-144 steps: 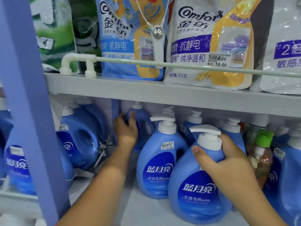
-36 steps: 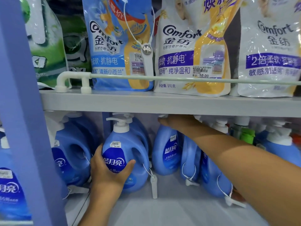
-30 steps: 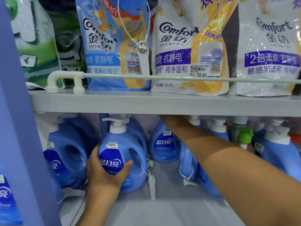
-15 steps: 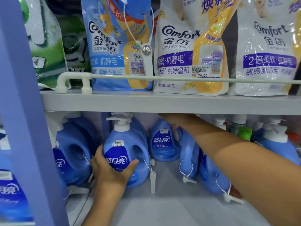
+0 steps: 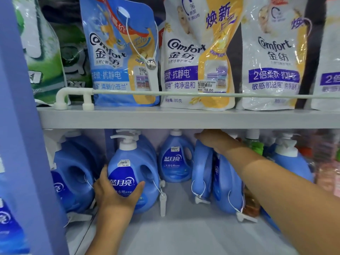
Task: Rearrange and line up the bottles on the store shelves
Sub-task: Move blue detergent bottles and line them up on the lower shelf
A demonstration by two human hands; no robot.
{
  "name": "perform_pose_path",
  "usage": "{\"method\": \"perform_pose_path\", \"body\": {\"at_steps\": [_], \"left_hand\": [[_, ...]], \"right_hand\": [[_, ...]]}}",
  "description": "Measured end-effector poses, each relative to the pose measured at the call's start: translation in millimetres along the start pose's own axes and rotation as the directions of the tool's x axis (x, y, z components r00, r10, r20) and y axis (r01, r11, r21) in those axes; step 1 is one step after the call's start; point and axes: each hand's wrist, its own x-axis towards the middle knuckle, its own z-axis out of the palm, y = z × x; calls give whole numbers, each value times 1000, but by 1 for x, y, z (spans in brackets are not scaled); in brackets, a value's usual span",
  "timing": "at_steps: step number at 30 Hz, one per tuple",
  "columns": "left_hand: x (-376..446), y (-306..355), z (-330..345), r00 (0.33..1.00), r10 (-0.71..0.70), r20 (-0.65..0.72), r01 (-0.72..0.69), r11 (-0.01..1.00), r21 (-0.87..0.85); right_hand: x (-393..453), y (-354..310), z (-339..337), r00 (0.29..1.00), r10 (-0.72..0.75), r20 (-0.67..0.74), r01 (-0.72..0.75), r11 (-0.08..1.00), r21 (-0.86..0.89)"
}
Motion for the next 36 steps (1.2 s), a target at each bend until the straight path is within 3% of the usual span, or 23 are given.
{"method": "perform_pose_path", "body": {"at_steps": [4,7,9,12,16,20,25,27,30,36], "left_hand": [[-2,-2,-2,1000,10,16,-10,1000,-23],[-3,-5,-5,999,23,26,-23,1000,-7],[-3,-4,-6,999,25,32,-25,1000,-1],[-3,-4,-5,999,21,35,-21,1000,-10],[-3,-3,-4,1000,8,29,-8,1000,-2],[-4,0,-2,999,-21,37,20,1000,16],[-2,1,-1,998,-49,34,50,998,-25],[-2,-1,-2,998,-50,35,51,999,-20],[-2,-2,-2,999,-42,33,42,999,-13],[-2,-2,-2,995,-79,56,80,996,-23]], "right_hand": [[-3,0,1,1000,-11,-29,16,989,147],[-6,4,-2,988,-88,127,36,930,366],[-14,3,-5,945,-218,245,78,875,478],[-23,1,-7,913,-263,313,108,894,436],[-37,-5,-5,942,-289,171,269,954,132],[-20,2,-5,873,-417,252,348,896,276],[0,-3,26,922,-376,93,290,829,479],[-1,-4,47,949,-314,-30,298,861,411],[-12,-2,72,963,-217,-157,244,954,176],[-14,-13,91,931,-210,-298,275,941,195]]}}
